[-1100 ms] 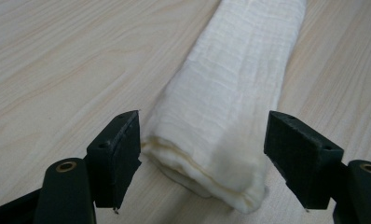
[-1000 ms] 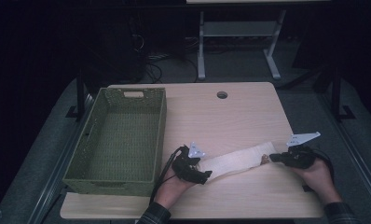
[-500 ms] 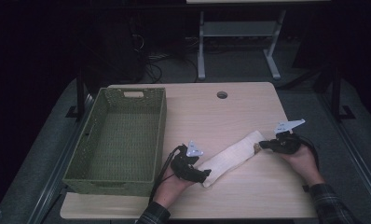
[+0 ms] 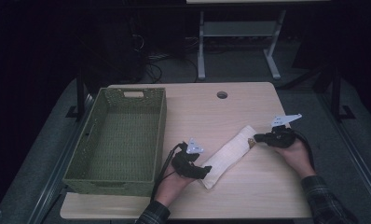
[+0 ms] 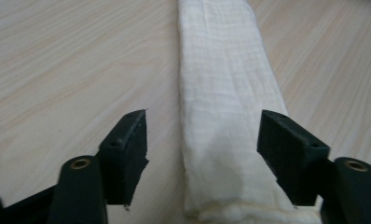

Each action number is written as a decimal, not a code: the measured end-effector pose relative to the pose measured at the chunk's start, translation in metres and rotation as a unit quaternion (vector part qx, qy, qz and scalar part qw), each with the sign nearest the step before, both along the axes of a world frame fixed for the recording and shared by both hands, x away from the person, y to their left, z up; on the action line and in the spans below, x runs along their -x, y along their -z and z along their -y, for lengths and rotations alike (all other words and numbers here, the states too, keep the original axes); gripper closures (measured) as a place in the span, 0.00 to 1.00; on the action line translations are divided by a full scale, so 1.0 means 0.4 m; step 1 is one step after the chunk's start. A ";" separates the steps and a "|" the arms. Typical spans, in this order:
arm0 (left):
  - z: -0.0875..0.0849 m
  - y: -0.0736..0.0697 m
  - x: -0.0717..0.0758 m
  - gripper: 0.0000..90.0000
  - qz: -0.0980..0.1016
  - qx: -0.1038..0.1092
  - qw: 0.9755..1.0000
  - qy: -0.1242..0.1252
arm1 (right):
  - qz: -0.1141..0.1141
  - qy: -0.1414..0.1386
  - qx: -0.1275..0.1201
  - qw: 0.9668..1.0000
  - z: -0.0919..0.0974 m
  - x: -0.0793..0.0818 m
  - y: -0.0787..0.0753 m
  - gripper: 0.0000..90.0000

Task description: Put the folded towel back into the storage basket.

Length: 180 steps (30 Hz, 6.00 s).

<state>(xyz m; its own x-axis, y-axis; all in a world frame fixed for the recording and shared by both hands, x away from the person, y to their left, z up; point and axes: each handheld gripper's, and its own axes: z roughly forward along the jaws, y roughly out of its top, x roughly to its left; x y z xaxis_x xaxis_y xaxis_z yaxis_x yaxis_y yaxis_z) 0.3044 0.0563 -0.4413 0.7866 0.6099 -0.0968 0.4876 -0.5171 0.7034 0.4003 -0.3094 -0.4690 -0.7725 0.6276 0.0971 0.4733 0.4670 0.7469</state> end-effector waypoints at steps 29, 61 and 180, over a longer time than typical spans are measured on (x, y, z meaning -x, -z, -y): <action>0.073 0.040 -0.010 0.98 -0.040 -0.041 0.993 0.102 | 0.012 0.020 -0.014 1.000 0.028 0.083 -0.054 0.47; 0.270 0.054 0.090 0.94 -0.030 -0.015 0.975 0.220 | 0.011 0.016 0.007 1.000 0.007 0.078 -0.042 0.44; 0.270 -0.033 0.016 0.90 -0.039 -0.003 0.959 0.280 | -0.027 -0.230 0.047 0.972 -0.166 -0.062 -0.073 0.90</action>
<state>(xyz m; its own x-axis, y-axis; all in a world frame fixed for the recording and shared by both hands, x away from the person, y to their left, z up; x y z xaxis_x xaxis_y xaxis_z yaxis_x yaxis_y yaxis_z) 0.2980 -0.0515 -0.4282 0.9816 0.0940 -0.1664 0.1827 -0.7176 0.6721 0.4249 -0.2430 -0.4398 -0.9687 0.2253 0.1039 0.2355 0.7033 0.6708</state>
